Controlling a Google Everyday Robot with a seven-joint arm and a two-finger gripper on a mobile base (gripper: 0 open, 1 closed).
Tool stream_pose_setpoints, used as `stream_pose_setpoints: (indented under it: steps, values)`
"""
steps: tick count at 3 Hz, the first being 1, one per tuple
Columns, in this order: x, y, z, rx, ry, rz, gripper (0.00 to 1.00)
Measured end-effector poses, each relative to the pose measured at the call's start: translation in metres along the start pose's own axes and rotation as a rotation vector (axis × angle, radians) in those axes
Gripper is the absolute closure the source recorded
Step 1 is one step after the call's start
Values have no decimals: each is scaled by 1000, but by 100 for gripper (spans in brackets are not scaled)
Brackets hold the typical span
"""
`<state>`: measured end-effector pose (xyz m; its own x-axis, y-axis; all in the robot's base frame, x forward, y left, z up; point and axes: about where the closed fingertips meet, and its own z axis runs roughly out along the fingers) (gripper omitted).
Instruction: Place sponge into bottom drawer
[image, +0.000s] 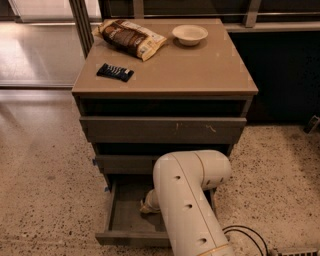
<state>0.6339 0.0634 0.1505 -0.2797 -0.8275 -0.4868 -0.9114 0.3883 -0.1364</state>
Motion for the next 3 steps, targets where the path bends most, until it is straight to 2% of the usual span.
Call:
stream_pose_setpoints:
  steps: [2, 3]
  values:
    - [0, 0, 0, 0, 0, 0, 11]
    - [0, 0, 0, 0, 0, 0, 0]
